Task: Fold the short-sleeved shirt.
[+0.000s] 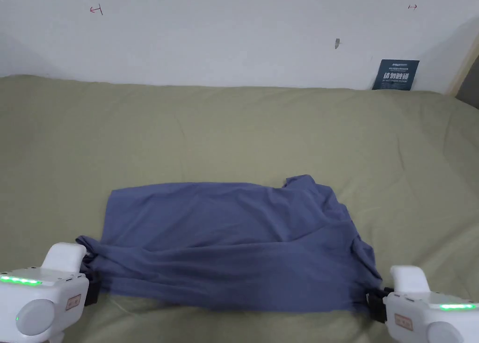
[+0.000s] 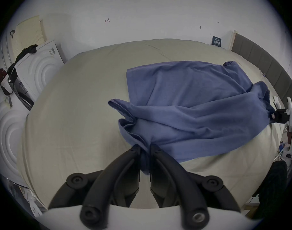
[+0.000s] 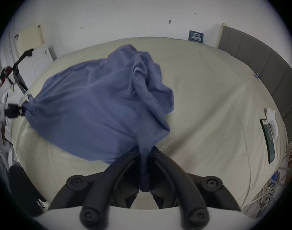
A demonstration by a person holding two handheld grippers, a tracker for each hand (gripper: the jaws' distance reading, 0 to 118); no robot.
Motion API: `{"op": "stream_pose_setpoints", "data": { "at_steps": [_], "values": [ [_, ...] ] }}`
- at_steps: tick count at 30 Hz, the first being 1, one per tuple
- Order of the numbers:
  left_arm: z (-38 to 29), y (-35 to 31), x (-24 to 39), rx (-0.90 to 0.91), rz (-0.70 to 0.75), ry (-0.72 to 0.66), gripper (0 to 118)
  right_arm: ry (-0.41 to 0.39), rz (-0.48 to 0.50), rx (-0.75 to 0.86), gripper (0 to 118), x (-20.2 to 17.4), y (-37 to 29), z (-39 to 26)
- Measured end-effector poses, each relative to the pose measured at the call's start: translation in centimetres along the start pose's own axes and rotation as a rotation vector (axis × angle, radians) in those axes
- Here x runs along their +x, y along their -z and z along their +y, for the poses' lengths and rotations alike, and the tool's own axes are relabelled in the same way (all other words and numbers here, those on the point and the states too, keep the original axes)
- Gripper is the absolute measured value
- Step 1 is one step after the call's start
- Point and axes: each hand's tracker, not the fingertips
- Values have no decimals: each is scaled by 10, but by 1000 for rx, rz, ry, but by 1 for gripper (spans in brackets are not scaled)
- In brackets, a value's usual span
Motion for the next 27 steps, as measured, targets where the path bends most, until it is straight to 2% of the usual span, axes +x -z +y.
{"op": "stream_pose_setpoints", "data": {
  "at_steps": [3,5,12,16,21,22,23,24,25,26,27],
  "values": [
    [2,-27,0,33,-17,-4,10,27,27,35,12,5,-30,16],
    [2,-44,-4,57,-58,0,10,47,91,61,12,9,-54,24],
    [-18,-109,-22,50,-112,-12,10,-4,128,35,12,8,-120,13],
    [-52,-117,-25,-31,-151,1,10,-48,131,-17,12,4,-122,-25],
    [-97,-92,-25,-93,-164,-109,10,10,126,-64,12,2,-92,-77],
    [-100,-90,-25,-75,-160,-113,10,30,130,-48,13,3,-90,-82],
    [-103,-90,-26,-33,-161,-116,13,52,126,2,32,4,-90,-86],
    [-103,-94,-26,-15,-136,-132,29,60,121,27,64,5,-91,-88],
    [-103,-98,-27,-1,-103,-144,63,50,87,28,95,4,-95,-87],
    [-100,-112,-25,55,-54,-120,103,38,67,68,107,1,-105,-84],
    [-98,-129,-20,156,5,-85,110,23,67,144,103,-4,-122,-78]
  ]
}}
